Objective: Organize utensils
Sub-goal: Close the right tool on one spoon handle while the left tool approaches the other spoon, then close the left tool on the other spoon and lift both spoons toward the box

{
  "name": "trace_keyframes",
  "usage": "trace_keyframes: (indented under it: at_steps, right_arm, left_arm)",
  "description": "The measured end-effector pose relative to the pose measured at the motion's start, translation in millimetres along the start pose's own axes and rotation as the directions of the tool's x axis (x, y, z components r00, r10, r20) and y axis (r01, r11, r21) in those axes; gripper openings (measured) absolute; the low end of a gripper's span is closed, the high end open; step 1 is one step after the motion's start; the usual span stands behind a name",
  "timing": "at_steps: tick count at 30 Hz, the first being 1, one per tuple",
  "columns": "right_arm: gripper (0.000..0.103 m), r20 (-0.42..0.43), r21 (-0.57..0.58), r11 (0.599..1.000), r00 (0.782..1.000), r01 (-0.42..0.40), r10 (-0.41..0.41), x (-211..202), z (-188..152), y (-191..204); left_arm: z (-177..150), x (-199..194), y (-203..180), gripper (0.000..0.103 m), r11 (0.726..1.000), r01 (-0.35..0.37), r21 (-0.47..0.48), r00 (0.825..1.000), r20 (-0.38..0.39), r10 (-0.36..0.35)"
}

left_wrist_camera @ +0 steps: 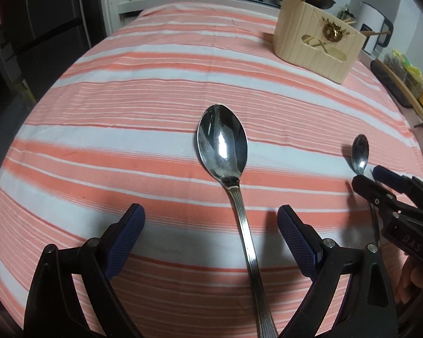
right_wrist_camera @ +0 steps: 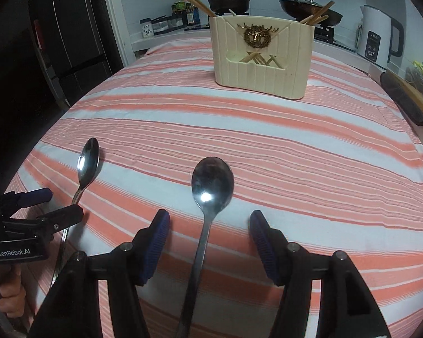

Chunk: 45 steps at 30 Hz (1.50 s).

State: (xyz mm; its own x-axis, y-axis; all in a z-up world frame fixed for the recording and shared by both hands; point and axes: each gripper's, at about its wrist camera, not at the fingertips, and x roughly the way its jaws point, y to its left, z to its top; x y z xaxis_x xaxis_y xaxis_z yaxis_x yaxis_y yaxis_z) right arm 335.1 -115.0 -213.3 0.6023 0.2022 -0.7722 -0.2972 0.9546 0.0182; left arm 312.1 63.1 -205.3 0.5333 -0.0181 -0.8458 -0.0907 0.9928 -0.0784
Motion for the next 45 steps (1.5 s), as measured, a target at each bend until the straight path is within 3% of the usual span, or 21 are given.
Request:
trace_keyframes:
  at_steps: [11,19,22,27,32,38,45]
  right_arm:
    - [0.061,0.013,-0.013,0.999,0.999,0.049,-0.049,18,15,5]
    - [0.057,0.021,-0.022,0.995,0.995,0.093,-0.093,23,17,8]
    - [0.051,0.026,-0.015,0.995,0.994,0.102,-0.102,23,18,7]
    - [0.036,0.034,-0.027,0.993,0.993,0.113,-0.112,22,17,9]
    - [0.036,0.039,-0.031,0.993,0.992,0.118,-0.117,22,17,10]
    - [0.036,0.055,-0.01,0.996,0.995,0.086,-0.085,18,18,5]
    - [0.036,0.134,0.003,0.999,0.99,0.035,-0.035,-6,21,-2]
  left_arm:
    - [27,23,-7,0.095,0.998,-0.055,0.013,0.998,0.016,0.055]
    - [33,29,-8,0.095,0.998,-0.058,0.022,0.997,0.059,0.057]
    - [32,27,-8,0.088,0.998,-0.054,0.025,0.996,0.076,0.052]
    - [30,23,-10,0.064,0.998,-0.049,0.033,0.993,0.11,0.045]
    - [30,21,-10,0.043,0.999,-0.042,0.032,0.992,0.125,0.038]
    - [31,19,-1,0.042,1.0,0.014,-0.012,0.99,0.137,-0.012]
    - [32,-5,7,0.042,0.998,0.053,-0.044,0.982,0.184,-0.044]
